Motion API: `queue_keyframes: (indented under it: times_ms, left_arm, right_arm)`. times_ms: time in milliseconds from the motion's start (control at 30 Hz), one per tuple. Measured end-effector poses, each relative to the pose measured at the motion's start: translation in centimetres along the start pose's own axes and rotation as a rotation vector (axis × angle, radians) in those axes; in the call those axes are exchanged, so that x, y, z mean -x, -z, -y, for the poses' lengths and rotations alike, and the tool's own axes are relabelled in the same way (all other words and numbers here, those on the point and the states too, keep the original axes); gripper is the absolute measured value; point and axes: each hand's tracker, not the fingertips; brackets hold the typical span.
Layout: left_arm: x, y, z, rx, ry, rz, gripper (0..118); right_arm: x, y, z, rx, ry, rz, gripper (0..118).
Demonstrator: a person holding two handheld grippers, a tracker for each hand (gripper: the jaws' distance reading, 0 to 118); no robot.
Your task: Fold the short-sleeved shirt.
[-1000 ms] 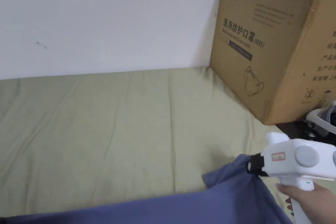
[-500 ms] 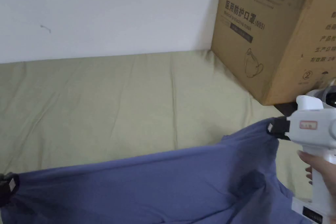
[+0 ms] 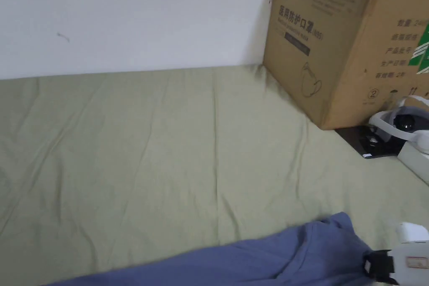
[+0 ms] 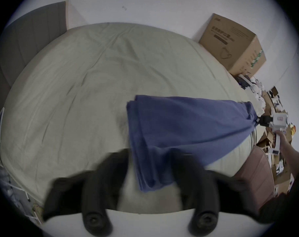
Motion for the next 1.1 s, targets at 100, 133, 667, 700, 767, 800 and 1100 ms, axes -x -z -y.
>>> queue_keyframes:
  times_ms: [100, 133, 667, 700, 767, 800, 1100]
  left_arm:
    - [0.0, -1.5, -1.6, -0.081, -0.007, -0.005, 113]
    - [-0.2, -2.4, -2.1, -0.108, -0.019, 0.000, 113]
    - [-14.1, -14.8, 0.4, -0.985, 0.203, -0.017, 43]
    - [-14.6, -14.6, 0.3, -0.969, 0.215, -0.030, 0]
    - [-14.7, -14.3, 0.6, -0.954, 0.219, -0.033, 0]
    - [-14.4, -14.3, 0.6, -0.927, 0.205, -0.005, 0]
    - [-1.5, -11.5, -5.7, -0.312, -0.155, 0.373, 0]
  right_arm:
    - [0.7, 0.0, -0.4, -0.071, -0.092, 0.075, 110]
    - [1.2, -1.1, -0.5, -0.099, -0.094, 0.042, 116]
    - [15.4, -17.5, 7.1, -1.130, -0.165, -0.179, 68]
    - [15.9, -17.6, 7.0, -1.121, -0.161, -0.126, 21]
    - [15.6, -17.6, 6.6, -1.075, -0.139, -0.106, 11]
    - [15.1, -17.8, 6.5, -1.052, -0.118, -0.157, 11]
    - [13.7, -21.4, 6.1, -0.970, -0.168, -0.257, 11]
